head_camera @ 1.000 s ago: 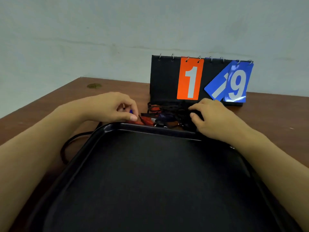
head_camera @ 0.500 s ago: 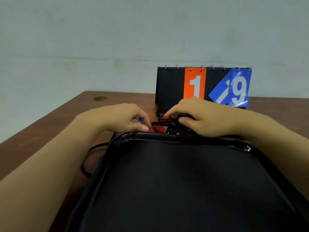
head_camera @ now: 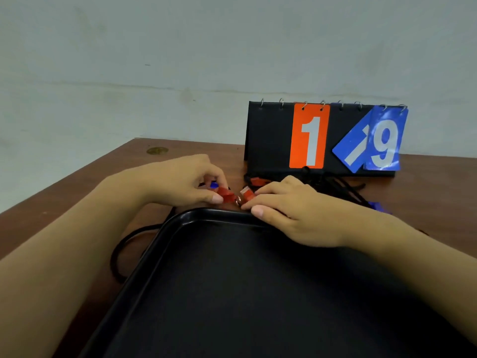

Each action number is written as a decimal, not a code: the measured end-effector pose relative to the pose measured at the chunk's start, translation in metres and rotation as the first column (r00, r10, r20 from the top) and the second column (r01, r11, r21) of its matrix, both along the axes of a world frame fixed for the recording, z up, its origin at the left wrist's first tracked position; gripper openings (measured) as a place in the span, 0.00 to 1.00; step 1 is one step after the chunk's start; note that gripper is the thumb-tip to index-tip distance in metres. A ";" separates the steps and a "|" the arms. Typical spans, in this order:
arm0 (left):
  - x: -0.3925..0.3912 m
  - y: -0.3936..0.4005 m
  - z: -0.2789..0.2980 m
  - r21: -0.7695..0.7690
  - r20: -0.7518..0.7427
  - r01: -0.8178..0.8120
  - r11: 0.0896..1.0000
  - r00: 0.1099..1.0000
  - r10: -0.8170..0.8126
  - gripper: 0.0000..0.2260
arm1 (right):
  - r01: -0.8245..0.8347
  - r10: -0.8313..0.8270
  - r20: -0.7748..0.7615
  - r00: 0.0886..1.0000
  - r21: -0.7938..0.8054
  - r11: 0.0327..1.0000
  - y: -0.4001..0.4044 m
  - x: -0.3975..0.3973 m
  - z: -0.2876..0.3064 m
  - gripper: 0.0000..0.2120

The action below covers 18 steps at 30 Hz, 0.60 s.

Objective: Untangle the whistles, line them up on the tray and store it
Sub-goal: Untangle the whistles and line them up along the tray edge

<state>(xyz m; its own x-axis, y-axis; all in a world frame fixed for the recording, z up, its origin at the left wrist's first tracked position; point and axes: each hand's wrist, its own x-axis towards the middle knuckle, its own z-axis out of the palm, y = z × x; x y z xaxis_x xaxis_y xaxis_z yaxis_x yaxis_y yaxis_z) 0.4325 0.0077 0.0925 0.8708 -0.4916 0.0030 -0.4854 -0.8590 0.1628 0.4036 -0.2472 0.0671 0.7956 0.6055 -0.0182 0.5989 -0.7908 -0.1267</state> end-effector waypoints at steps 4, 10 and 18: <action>-0.004 -0.001 0.008 -0.185 0.039 0.004 0.983 0.999 0.003 0.07 | -0.015 0.014 0.034 0.999 0.037 0.999 -0.001 -0.001 -0.001 0.21; -0.010 0.001 0.017 -0.263 0.033 0.017 0.965 0.999 -0.008 0.08 | -0.064 0.026 0.199 0.980 0.186 0.980 -0.004 0.002 0.002 0.17; -0.011 0.006 0.017 -0.403 -0.056 0.013 0.915 0.998 -0.039 0.12 | -0.085 -0.042 0.305 0.951 0.390 0.917 -0.001 0.002 0.005 0.07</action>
